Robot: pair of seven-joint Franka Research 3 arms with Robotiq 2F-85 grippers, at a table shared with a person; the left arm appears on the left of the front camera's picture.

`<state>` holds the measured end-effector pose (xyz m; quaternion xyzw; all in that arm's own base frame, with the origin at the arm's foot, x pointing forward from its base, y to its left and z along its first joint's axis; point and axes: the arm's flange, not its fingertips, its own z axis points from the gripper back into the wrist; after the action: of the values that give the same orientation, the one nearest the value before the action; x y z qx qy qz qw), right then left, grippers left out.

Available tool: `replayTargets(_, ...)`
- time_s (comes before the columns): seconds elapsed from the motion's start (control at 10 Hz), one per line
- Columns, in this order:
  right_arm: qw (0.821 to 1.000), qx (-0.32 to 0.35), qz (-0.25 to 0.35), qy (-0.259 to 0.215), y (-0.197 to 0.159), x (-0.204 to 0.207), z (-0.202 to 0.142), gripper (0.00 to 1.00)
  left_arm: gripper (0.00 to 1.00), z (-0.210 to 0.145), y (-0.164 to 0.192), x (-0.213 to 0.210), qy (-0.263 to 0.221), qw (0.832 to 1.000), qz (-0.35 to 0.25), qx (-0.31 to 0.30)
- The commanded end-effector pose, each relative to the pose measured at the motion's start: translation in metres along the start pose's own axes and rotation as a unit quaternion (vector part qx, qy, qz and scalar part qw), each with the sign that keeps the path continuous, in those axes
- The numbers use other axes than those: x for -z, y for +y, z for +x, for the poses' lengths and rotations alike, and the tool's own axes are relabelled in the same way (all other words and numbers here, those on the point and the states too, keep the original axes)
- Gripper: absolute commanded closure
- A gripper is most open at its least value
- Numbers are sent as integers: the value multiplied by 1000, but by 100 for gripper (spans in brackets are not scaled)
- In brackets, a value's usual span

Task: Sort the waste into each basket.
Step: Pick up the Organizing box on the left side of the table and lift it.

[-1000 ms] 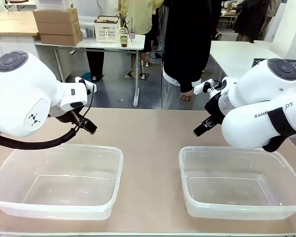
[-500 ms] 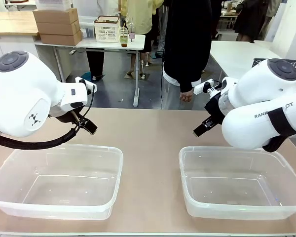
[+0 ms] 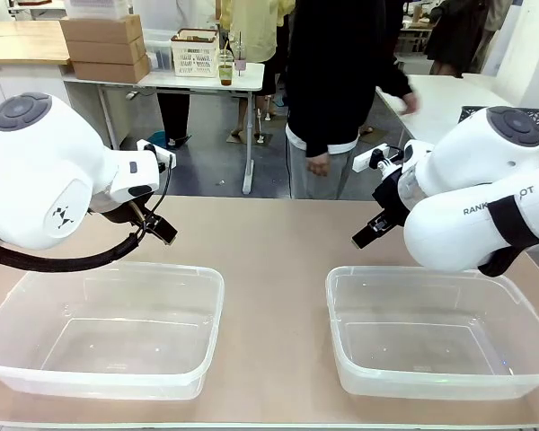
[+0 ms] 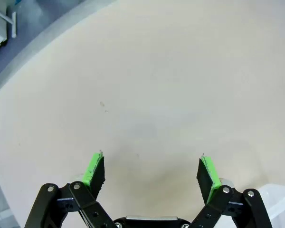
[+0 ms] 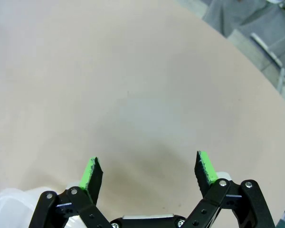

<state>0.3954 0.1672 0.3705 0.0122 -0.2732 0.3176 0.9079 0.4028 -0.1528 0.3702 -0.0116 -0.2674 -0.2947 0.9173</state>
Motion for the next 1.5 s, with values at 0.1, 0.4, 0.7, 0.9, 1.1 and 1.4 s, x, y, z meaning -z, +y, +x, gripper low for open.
replayTargets(0.1,1000,0,0,-1,0,0,0,0,0,0,0,0,0,1000,0,-1)
replayTargets(0.4,999,49,3,13,1,-63,0,0,0,3,10,-55,-8,996,-57,67)
replayTargets(0.7,995,87,36,-31,12,-178,-50,0,0,-24,-6,-157,7,999,-41,-7)
replayTargets(0.9,996,72,42,-17,-5,-138,13,0,0,9,1,-123,-3,997,-67,25)
replayTargets(1.1,987,125,100,-16,-13,-173,4,0,0,6,5,-162,-18,999,-38,0)
replayTargets(1.4,894,349,264,-99,-62,-258,-80,0,0,-49,92,-210,-114,904,-391,-130)
